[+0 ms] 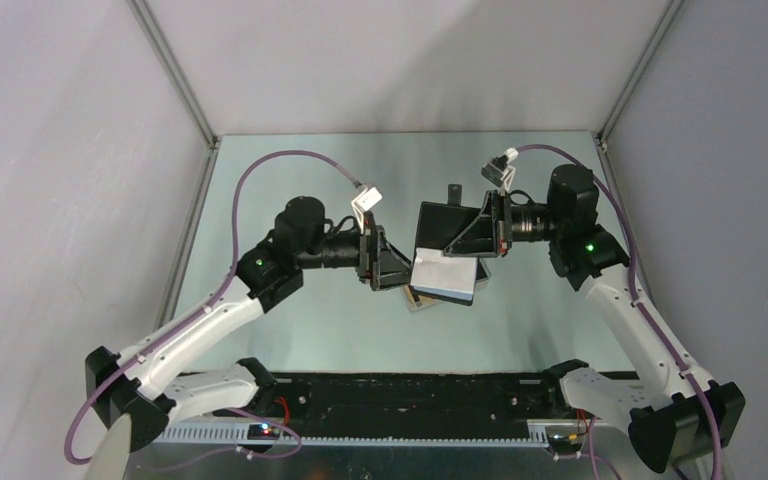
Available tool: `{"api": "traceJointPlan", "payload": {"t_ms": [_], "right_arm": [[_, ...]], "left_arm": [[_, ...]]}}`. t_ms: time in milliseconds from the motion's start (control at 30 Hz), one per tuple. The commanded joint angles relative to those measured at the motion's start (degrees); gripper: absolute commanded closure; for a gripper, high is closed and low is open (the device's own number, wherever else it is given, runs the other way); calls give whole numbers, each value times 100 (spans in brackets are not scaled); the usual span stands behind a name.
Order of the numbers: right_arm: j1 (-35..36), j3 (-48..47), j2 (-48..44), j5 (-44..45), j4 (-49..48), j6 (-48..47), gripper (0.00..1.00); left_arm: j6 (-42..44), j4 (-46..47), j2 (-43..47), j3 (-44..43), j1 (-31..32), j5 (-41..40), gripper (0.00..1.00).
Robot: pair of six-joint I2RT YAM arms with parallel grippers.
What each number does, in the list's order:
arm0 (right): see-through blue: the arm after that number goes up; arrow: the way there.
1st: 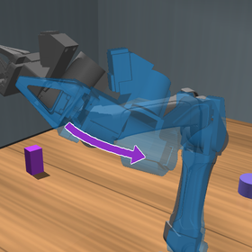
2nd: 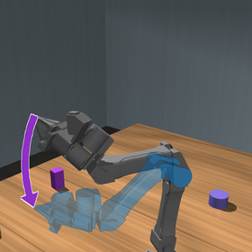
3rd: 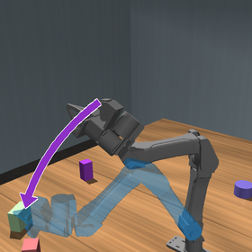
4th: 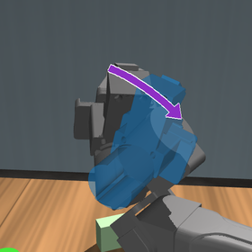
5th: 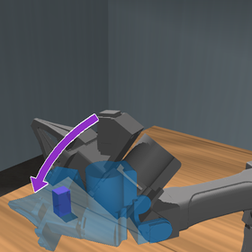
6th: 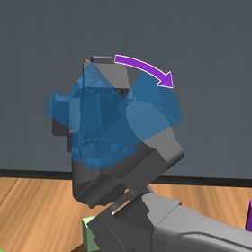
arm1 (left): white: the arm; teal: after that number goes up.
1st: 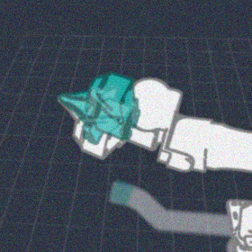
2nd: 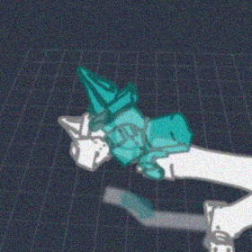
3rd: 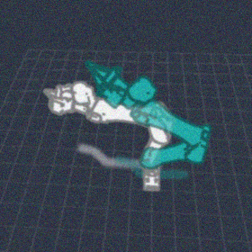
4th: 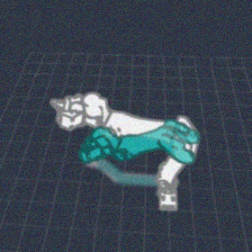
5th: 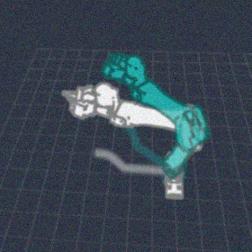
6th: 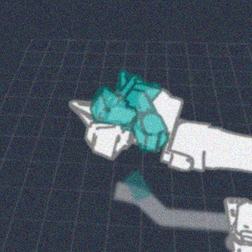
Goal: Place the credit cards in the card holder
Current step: Turn over the card slot in the card holder.
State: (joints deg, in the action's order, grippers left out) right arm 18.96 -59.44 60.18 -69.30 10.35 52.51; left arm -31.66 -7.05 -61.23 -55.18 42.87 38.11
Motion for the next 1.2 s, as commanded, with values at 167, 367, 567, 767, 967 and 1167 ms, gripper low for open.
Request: {"api": "traceJointPlan", "payload": {"t_ms": [167,367,567,767,967,1167], "right_arm": [[-97,-56,-148,-112,-170,29,96],[-55,-57,-158,-78,-56,-53,96],[-26,-57,-148,-14,110,-198,96],[6,-58,-108,-7,232,-324,96],[47,-56,-88,-9,228,-358,96],[254,-58,-46,-14,166,-354,96]], "left_arm": [[271,-25,443,202,-144,-242,26],[222,-13,302,41,-198,-97,26],[126,153,123,-208,-138,171,27],[43,344,153,-312,-89,359,27],[70,322,288,-205,-86,148,27],[-1,525,101,-391,-73,119,25]]}}
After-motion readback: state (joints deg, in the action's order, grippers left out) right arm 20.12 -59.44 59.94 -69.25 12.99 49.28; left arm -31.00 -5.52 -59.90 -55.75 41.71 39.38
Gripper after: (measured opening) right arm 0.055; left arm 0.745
